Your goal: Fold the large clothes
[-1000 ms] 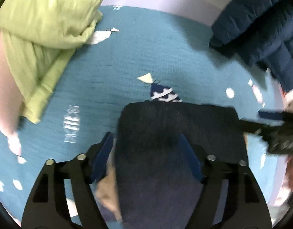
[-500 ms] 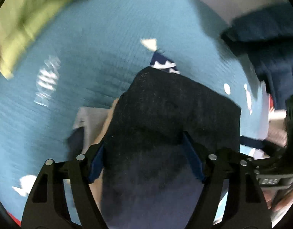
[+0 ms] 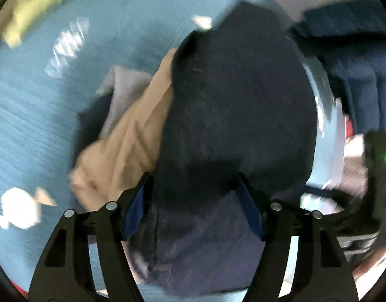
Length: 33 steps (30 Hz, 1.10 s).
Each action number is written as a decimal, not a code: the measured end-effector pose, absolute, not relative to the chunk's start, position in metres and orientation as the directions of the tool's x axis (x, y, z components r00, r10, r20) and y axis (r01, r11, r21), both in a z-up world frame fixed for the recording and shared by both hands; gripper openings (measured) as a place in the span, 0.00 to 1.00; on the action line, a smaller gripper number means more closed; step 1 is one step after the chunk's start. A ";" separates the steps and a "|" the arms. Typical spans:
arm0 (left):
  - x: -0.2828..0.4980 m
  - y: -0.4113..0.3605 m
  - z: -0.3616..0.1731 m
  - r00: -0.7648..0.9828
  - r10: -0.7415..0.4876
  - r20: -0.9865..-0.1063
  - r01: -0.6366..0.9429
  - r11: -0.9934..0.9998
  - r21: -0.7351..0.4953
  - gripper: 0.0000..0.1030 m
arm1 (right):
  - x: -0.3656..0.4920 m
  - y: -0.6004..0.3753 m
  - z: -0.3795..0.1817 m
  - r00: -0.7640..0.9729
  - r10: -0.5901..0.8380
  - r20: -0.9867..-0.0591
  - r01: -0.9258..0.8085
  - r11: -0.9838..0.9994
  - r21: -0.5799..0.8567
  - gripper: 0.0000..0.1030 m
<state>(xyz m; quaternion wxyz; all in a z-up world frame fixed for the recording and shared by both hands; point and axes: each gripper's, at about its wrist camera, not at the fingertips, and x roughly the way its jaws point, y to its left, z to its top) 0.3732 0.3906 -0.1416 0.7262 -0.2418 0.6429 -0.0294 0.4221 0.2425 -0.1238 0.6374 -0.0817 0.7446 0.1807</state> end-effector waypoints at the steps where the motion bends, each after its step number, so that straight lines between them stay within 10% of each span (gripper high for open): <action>1: 0.361 0.389 -0.125 0.193 -0.284 -0.939 -0.244 0.913 -0.326 0.63 | 0.413 0.246 -0.105 -0.134 0.137 -0.982 -0.442 0.878 0.183 0.92; 8: 0.287 0.353 -0.043 0.414 -0.213 -0.885 -0.011 0.971 -0.239 0.63 | 0.349 0.242 -0.042 0.180 0.228 -0.957 -0.766 0.643 0.009 0.92; 15: 0.284 0.312 -0.100 0.346 -0.312 -0.885 0.309 0.929 -0.206 0.61 | 0.298 0.229 -0.115 0.168 0.167 -0.971 -0.920 0.382 -0.093 0.92; 22: 0.320 0.313 -0.169 0.285 -0.303 -0.909 0.244 0.940 -0.237 0.61 | 0.303 0.229 -0.163 0.252 0.203 -0.946 -0.857 0.502 -0.121 0.94; 33: 0.317 0.280 -0.095 0.346 -0.260 -0.902 0.401 0.910 -0.108 0.61 | 0.312 0.205 -0.073 0.134 0.407 -0.903 -0.909 0.414 0.052 0.92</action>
